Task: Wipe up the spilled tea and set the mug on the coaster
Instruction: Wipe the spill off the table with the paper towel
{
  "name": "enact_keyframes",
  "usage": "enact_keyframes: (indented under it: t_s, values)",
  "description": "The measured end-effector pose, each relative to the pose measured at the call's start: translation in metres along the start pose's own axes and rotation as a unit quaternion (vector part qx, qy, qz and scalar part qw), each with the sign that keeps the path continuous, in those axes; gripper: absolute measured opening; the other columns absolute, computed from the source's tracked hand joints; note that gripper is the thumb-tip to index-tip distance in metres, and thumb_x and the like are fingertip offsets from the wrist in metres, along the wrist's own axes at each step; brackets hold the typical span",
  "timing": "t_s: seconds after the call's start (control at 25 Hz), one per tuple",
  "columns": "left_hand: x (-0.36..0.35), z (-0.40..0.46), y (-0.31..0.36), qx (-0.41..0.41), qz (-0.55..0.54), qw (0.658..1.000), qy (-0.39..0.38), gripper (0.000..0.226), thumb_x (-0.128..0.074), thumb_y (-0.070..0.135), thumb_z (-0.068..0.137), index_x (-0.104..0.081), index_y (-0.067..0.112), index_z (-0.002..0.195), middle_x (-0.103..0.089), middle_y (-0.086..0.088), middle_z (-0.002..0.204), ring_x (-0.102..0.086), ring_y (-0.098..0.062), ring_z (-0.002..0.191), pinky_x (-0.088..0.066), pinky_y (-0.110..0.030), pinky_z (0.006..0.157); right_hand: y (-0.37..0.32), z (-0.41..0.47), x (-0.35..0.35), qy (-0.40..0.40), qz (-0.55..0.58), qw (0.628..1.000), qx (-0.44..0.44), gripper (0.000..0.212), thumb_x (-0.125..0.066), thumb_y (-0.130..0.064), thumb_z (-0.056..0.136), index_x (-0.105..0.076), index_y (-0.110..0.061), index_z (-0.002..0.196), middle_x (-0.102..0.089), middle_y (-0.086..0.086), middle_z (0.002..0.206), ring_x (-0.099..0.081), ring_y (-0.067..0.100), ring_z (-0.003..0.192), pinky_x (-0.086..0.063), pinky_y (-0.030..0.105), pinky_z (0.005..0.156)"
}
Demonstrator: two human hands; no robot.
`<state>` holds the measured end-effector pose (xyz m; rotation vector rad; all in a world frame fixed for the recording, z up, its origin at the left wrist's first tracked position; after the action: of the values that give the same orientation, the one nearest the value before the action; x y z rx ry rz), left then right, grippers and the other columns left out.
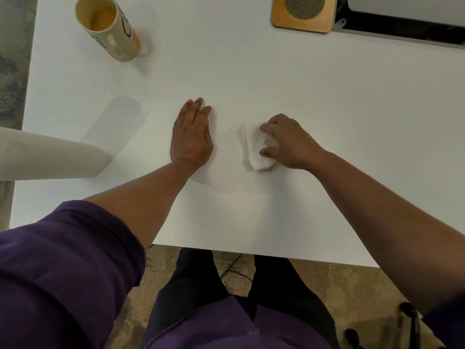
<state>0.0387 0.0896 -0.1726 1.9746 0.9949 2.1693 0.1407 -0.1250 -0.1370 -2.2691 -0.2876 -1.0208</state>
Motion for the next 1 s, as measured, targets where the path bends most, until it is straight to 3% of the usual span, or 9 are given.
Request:
enact_keyframes:
  t_s: [0.16, 0.36, 0.48, 0.56, 0.68, 0.76, 0.88, 1.0]
  values:
    - [-0.001, 0.0, -0.001, 0.004, -0.002, 1.0, 0.0, 0.042, -0.037, 0.016, 0.103, -0.055, 0.014, 0.141, -0.044, -0.007, 0.158, -0.029, -0.028, 0.151, -0.024, -0.04, 0.123, -0.003, -0.009, -0.009, 0.022, -0.133, 0.99, 0.029, 0.062, -0.076, -0.031, 0.084, -0.051, -0.02, 0.14, -0.047, 0.0, 0.133, -0.047, 0.028, 0.116, -0.054, 0.045, 0.079]
    - [-0.001, 0.0, -0.001, 0.003, 0.001, 1.0, -0.001, 0.042, -0.037, 0.016, 0.103, -0.054, 0.014, 0.141, -0.043, -0.007, 0.158, -0.029, -0.028, 0.151, -0.025, -0.041, 0.122, -0.017, -0.019, -0.022, 0.053, -0.1, 0.993, 0.023, 0.03, -0.063, -0.015, 0.085, -0.058, -0.014, 0.114, -0.056, 0.01, 0.11, -0.058, 0.037, 0.088, -0.047, 0.038, 0.069]
    - [-0.001, 0.0, -0.001, 0.002, 0.0, 1.0, -0.002, 0.042, -0.037, 0.016, 0.103, -0.054, 0.013, 0.141, -0.044, -0.008, 0.158, -0.03, -0.029, 0.15, -0.025, -0.042, 0.122, -0.031, -0.027, -0.033, 0.024, -0.004, 1.0, 0.019, 0.009, -0.064, -0.02, 0.087, -0.06, -0.025, 0.094, -0.061, 0.005, 0.098, -0.062, 0.032, 0.083, -0.049, 0.038, 0.074]
    - [-0.001, 0.0, -0.001, 0.003, 0.002, 1.0, -0.003, 0.042, -0.037, 0.017, 0.103, -0.054, 0.014, 0.142, -0.043, -0.007, 0.158, -0.029, -0.028, 0.151, -0.025, -0.041, 0.122, -0.036, -0.028, -0.033, 0.004, 0.091, 0.996, -0.016, 0.013, -0.064, -0.018, 0.082, -0.057, -0.029, 0.081, -0.066, -0.001, 0.089, -0.066, 0.025, 0.08, -0.053, 0.038, 0.075]
    - [-0.002, 0.0, -0.001, 0.001, 0.003, 1.0, -0.002, 0.043, -0.037, 0.017, 0.103, -0.054, 0.014, 0.142, -0.043, -0.007, 0.158, -0.029, -0.028, 0.151, -0.025, -0.04, 0.122, -0.025, -0.017, -0.008, 0.09, 0.194, 0.973, -0.086, 0.01, -0.065, -0.015, 0.074, -0.059, -0.022, 0.08, -0.068, 0.001, 0.077, -0.064, 0.026, 0.075, -0.052, 0.037, 0.069]
    - [-0.002, 0.0, -0.001, 0.001, 0.003, 1.0, -0.002, 0.043, -0.037, 0.017, 0.102, -0.054, 0.014, 0.142, -0.043, -0.007, 0.158, -0.029, -0.028, 0.151, -0.024, -0.039, 0.122, -0.015, -0.009, 0.009, 0.115, 0.273, 0.948, -0.115, 0.021, -0.065, -0.012, 0.075, -0.058, -0.026, 0.088, -0.064, -0.001, 0.068, -0.059, 0.02, 0.062, -0.048, 0.033, 0.061]
    - [-0.002, 0.0, -0.001, 0.004, 0.004, 1.0, -0.004, 0.043, -0.037, 0.017, 0.103, -0.054, 0.014, 0.142, -0.043, -0.006, 0.159, -0.028, -0.027, 0.151, -0.022, -0.038, 0.122, -0.004, 0.0, 0.022, 0.106, 0.369, 0.913, -0.139, 0.035, -0.057, -0.001, 0.079, -0.056, -0.031, 0.096, -0.071, 0.012, 0.082, -0.064, 0.022, 0.065, -0.052, 0.035, 0.057]
    - [-0.001, 0.0, -0.001, 0.005, 0.004, 1.0, -0.004, 0.042, -0.037, 0.017, 0.103, -0.054, 0.014, 0.142, -0.043, -0.006, 0.159, -0.029, -0.028, 0.151, -0.023, -0.039, 0.123, 0.001, 0.001, 0.028, 0.136, 0.374, 0.907, -0.138, 0.035, -0.05, 0.006, 0.077, -0.062, -0.026, 0.084, -0.07, 0.006, 0.086, -0.065, 0.02, 0.071, -0.051, 0.025, 0.052]
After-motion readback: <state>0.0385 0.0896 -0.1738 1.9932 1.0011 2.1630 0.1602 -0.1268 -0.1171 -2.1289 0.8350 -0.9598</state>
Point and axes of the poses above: each hand's wrist, its own z-axis towards the middle knuckle, its own x-axis out of the back of the hand, y = z × x, the point moved 6 cm from there along z, towards the middle knuckle
